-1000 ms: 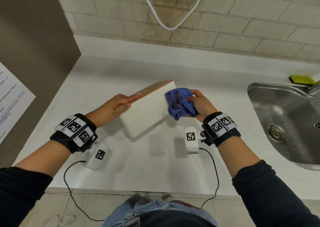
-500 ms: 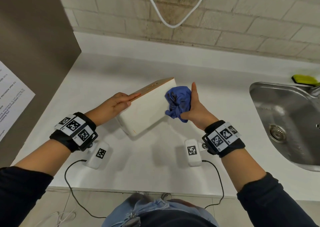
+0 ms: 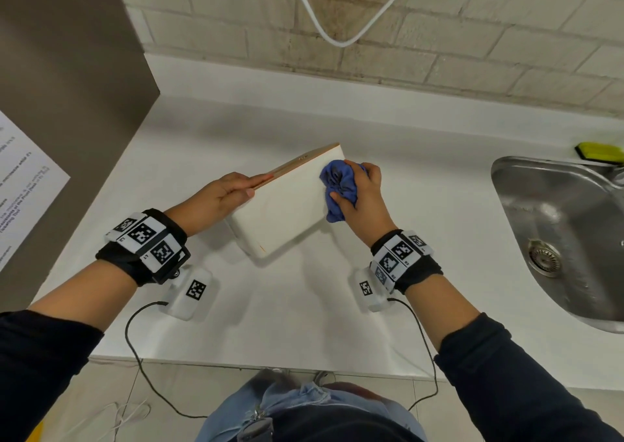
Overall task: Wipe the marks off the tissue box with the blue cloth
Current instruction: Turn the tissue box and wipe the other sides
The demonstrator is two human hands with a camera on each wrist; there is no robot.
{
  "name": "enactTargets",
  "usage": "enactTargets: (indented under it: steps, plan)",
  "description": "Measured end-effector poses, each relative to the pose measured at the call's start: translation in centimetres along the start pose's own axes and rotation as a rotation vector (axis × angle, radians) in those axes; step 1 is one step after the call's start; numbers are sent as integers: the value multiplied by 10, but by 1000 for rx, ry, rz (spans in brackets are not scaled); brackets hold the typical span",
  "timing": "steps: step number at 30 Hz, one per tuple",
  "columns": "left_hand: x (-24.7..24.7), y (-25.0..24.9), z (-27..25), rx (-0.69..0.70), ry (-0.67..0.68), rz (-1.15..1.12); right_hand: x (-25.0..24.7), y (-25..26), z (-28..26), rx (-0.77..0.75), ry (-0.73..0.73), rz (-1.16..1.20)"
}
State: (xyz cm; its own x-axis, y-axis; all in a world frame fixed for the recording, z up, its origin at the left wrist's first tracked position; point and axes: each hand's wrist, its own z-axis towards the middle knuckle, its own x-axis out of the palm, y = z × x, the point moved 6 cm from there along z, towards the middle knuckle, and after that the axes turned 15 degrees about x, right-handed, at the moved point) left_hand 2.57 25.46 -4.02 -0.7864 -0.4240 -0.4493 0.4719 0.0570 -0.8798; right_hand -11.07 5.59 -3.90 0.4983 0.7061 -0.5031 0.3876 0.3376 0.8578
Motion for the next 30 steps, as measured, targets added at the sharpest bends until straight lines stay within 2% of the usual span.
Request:
enactTargets:
  steps: [2, 4, 8, 13, 20, 24, 26, 28, 30]
  plan:
    - [0, 1, 0, -11, 7, 1, 6, 9, 0, -25, -58, -2]
    - [0, 1, -1, -16, 2, 2, 17, 25, -4, -67, -40, 18]
    - [-4, -5, 1, -14, -33, -30, 51, 53, -20, -220, 83, -69]
    - [-7, 1, 1, -33, -11, -67, 77, 73, -56, -404, 176, -236]
    - [-4, -8, 0, -11, 31, -79, 105, 64, -88, -634, 418, -488]
    - [-3, -11, -2, -6, 22, -17, 88, 46, -83, -604, 495, -582]
    - [-3, -13, -1, 6, 11, -4, 72, 31, -72, -602, 477, -663]
    - [-3, -15, -1, 11, 14, 2, 48, 16, -51, -518, 363, -685]
    - [-4, -14, -1, 10, 8, 22, 14, -1, -29, -320, 181, -606]
